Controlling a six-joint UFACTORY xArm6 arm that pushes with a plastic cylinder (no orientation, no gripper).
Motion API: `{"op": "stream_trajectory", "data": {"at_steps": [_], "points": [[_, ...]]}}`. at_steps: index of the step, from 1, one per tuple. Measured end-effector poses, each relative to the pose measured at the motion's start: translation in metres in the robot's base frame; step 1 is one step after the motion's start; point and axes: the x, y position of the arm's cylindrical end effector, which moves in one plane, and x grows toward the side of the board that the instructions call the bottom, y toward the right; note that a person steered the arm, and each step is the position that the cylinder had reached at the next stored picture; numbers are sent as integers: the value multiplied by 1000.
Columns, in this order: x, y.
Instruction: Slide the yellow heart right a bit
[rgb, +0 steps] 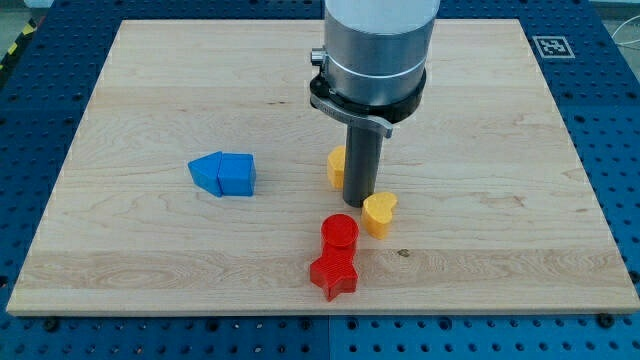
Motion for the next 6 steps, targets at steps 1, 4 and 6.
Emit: {"op": "stream_trajectory", "data": {"at_steps": [1, 4, 6], "points": [[-3, -11], [11, 7], [10, 20]]}}
